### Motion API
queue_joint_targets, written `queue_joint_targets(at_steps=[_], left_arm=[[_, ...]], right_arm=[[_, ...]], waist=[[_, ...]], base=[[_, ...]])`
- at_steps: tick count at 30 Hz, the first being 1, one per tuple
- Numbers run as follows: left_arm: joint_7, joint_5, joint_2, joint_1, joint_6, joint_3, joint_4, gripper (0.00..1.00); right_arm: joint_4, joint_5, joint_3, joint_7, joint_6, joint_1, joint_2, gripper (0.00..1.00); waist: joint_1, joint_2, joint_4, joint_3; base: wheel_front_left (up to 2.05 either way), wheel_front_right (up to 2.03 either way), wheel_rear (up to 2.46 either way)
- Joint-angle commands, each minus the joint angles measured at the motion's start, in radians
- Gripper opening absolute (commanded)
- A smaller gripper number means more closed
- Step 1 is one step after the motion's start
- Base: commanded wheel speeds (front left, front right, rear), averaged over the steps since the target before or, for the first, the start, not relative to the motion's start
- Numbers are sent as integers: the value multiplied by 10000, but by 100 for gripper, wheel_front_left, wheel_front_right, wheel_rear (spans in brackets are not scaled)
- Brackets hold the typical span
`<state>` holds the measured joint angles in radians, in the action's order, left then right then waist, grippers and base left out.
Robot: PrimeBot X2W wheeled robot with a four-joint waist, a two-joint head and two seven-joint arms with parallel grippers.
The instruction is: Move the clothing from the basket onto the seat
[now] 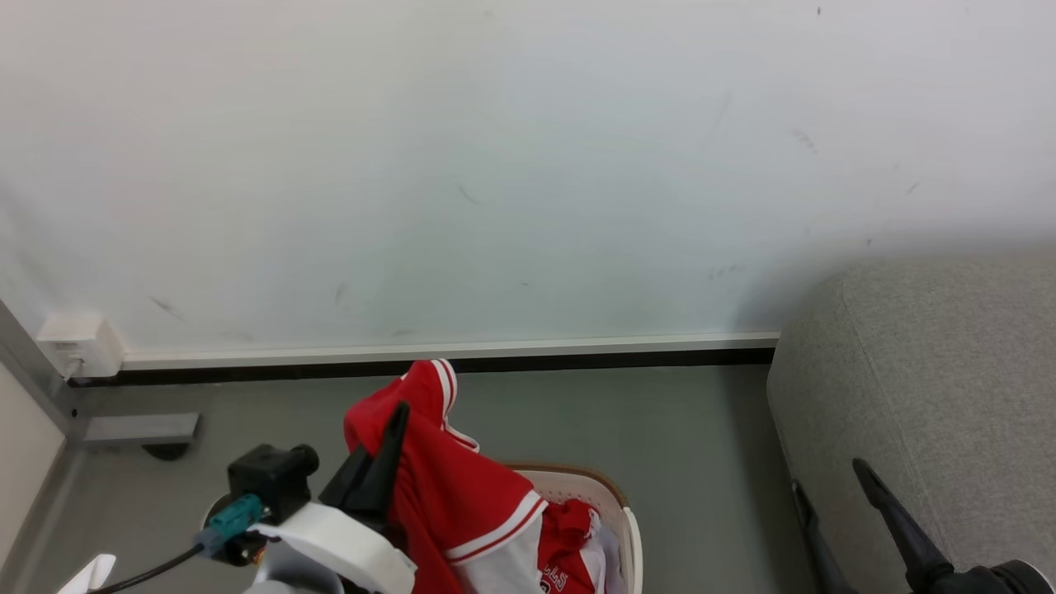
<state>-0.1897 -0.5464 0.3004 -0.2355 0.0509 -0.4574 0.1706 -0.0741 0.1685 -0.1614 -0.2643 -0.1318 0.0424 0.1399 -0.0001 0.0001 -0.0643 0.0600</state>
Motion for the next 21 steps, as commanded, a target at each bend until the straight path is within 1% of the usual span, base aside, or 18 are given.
queue_joint_targets(at_steps=[1, 3, 4, 6, 11, 15, 18, 21], left_arm=[[42, 137, 85, 142, 12, -30, -125, 0], [126, 125, 53, 84, -8, -94, -243, 0], [126, 125, 53, 84, -8, -94, -243, 0], [224, -2, -42, -8, -63, -162, -426, 0], [646, 30, -174, -286, -46, -425, -928, 0], [1026, 93, -361, -457, -98, -793, -1377, 0], [1324, 167, -573, -569, -157, -1176, -1681, 0], [1567, 169, -763, -650, -228, -1519, -1947, 0]], right_arm=[[133, 14, -289, -3, 21, 2, 148, 100], [254, 73, -725, -2, 21, -117, 255, 100], [254, 73, -725, -2, 21, -117, 255, 100], [369, 134, -1192, -3, 23, -271, 384, 100], [549, 469, -2902, 0, 21, -823, 587, 100], [434, 669, -4089, 0, 23, -1475, 684, 100], [252, 739, -4677, 0, 23, -1994, 680, 100], [8, 782, -5041, 2, 23, -2441, 699, 100]], waist=[[1, -1, 4, 2], [1, -1, 7, -16], [1, -1, 7, -16], [1, -1, 13, -30], [1, -1, 44, -64], [1, -1, 78, -82], [1, -1, 110, -93], [1, -1, 146, -98]], base=[[0, 0, 0], [0, 0, 0], [0, 0, 0], [0, 0, 0], [0, 0, 0], [0, 0, 0], [0, 0, 0], [0, 0, 0]])
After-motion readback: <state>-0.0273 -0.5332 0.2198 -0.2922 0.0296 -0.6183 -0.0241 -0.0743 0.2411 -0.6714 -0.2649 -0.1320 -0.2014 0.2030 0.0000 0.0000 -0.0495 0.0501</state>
